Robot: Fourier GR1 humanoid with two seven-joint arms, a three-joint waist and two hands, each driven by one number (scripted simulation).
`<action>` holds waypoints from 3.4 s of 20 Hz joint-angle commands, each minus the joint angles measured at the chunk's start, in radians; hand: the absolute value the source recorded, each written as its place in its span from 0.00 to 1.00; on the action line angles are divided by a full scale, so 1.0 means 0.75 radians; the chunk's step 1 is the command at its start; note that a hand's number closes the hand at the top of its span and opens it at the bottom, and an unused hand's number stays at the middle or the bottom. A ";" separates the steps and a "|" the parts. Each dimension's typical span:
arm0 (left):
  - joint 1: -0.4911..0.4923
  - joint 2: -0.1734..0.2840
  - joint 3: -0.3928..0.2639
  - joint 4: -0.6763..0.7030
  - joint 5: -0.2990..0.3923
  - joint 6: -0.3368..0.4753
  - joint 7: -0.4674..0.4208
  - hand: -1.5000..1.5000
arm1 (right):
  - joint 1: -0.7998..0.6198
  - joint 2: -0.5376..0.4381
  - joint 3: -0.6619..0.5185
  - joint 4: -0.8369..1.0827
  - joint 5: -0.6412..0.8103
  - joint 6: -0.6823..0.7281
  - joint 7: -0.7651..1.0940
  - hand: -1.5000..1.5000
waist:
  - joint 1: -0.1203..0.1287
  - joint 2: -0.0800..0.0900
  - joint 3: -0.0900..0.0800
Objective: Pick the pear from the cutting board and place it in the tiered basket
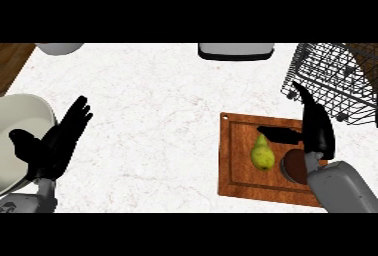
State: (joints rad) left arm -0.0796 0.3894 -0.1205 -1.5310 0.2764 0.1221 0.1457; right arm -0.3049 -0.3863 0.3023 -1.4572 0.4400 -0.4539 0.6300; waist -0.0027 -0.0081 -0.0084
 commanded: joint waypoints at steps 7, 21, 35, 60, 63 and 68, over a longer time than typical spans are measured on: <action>-0.027 0.005 0.004 0.008 0.018 -0.029 0.032 0.50 | -0.240 -0.063 0.264 -0.098 -0.161 0.869 0.704 0.00 | 0.027 0.001 0.002; 0.005 0.016 0.041 -0.003 0.013 -0.074 0.022 0.50 | -0.439 0.131 0.276 0.130 -0.150 0.846 1.013 0.00 | 0.020 0.011 0.010; 0.044 -0.040 0.075 0.003 -0.021 -0.090 -0.035 0.50 | -0.196 0.131 0.312 0.150 0.118 0.797 0.867 0.00 | 0.006 0.009 0.010; 0.017 -0.083 0.113 -0.028 -0.089 -0.140 0.071 0.50 | -0.163 0.208 0.298 0.295 0.369 0.921 0.620 1.00 | 0.010 0.011 0.011; 0.044 -0.092 0.156 -0.042 -0.055 -0.112 0.048 0.50 | 0.012 -0.265 0.175 0.093 0.341 0.878 0.196 1.00 | -0.049 0.002 0.012; 0.099 -0.068 0.193 -0.051 -0.066 -0.078 0.055 0.50 | 0.030 -0.611 -0.093 0.165 0.281 0.703 -0.207 1.00 | -0.137 -0.010 0.029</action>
State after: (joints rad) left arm -0.0222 0.3322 0.0031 -1.5687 0.2266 0.0482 0.1874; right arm -0.3119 -0.6644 0.3441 -1.3432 0.6672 0.1512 0.6675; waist -0.0682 -0.0126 0.0055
